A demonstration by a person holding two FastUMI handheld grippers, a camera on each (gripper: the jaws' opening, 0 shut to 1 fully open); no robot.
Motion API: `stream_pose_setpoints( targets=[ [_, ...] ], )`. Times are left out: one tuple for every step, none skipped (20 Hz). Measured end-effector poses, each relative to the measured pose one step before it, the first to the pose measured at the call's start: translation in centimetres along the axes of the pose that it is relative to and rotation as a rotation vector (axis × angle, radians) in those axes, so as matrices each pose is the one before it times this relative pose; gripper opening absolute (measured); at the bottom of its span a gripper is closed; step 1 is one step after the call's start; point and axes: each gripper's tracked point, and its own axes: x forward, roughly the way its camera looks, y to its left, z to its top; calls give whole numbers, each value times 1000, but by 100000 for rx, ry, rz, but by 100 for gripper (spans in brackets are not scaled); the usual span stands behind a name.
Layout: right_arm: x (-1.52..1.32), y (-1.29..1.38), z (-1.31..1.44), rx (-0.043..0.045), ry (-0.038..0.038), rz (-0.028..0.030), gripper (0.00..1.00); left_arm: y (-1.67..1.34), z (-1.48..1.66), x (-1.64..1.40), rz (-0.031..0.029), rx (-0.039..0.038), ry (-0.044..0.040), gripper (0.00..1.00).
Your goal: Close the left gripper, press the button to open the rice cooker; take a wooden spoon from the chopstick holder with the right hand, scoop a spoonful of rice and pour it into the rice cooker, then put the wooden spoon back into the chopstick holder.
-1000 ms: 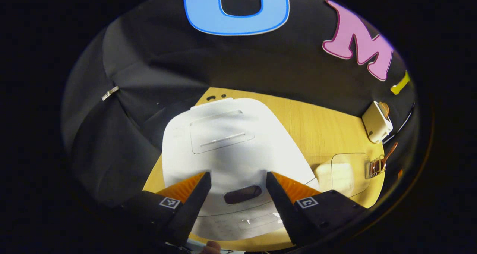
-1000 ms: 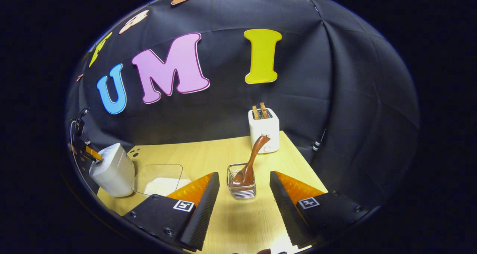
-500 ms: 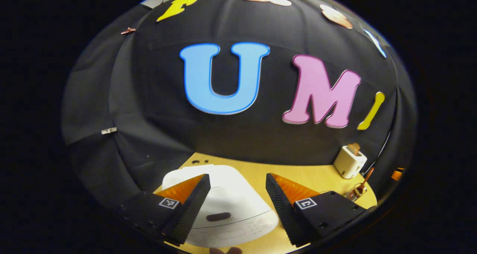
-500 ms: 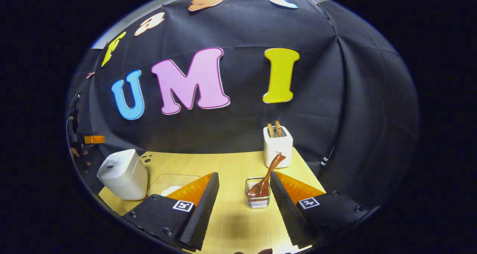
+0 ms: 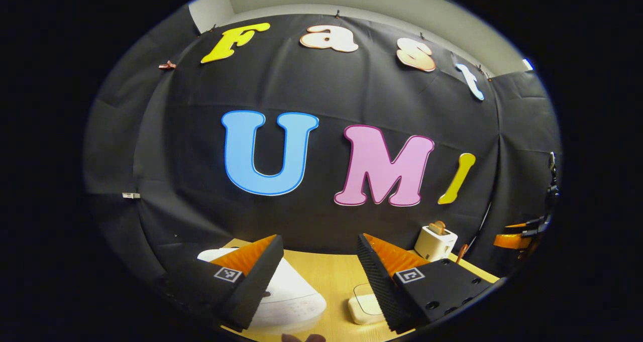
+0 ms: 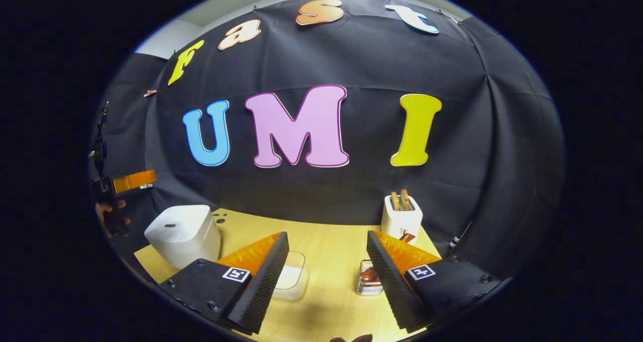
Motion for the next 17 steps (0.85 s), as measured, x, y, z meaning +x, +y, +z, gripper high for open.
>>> stream_pose_setpoints(
  targets=[
    [-64, 246, 595, 135, -1348, -78, 97, -392, -284, -309, -1122, -5, 540, 95],
    [-184, 3, 502, -628, -836, -685, 97, -354, -438, -342, -1026, -650, 1344, 95],
    [-62, 152, 386, -591, -530, 121, 97, -163, -411, -267, -274, -842, 1379, 95],
    [-14, 482, 557, -112, -836, 265, 96, 26, -304, -345, 134, -742, 1043, 95],
    [44, 408, 407, 70, -872, 154, 96, -58, -74, -203, -379, -629, 348, 95],
    [22, 499, 292, 233, -544, 143, 96, -10, -56, -289, -844, -137, 412, 95],
    [-144, 635, 184, 351, -352, 28, 96, 212, -51, -290, -389, 305, 328, 95],
    [-191, 787, 203, 177, -333, 220, 96, 351, 124, -354, -159, 425, 5, 95],
    [-391, 1226, 74, -681, -289, 252, 96, 539, 82, -275, 28, 382, -129, 95],
    [-408, 721, -4, -1137, -199, 114, 96, 830, 304, -417, 75, 259, -755, 95],
    [-230, 722, -102, -1468, 145, 456, 96, 629, 37, -248, 215, -581, -384, 95],
    [-335, 598, 60, -1672, -237, -129, 96, 453, 142, -232, -166, -1142, -214, 95],
    [-357, 733, 191, -1269, -544, 328, 96, 395, 65, -249, -237, -1061, -316, 95],
    [-187, 520, 82, -420, -453, 247, 96, 454, 127, -246, 264, -594, -372, 95],
    [-110, 457, -86, 220, 166, 269, 96, 425, -78, -198, 357, -313, -66, 95],
    [-233, 276, 31, 639, 92, 247, 96, 222, 149, -276, 52, 37, -173, 95],
    [-289, 88, 148, 324, -267, -213, 96, 152, 241, -264, -140, 377, -389, 95]
  ],
)
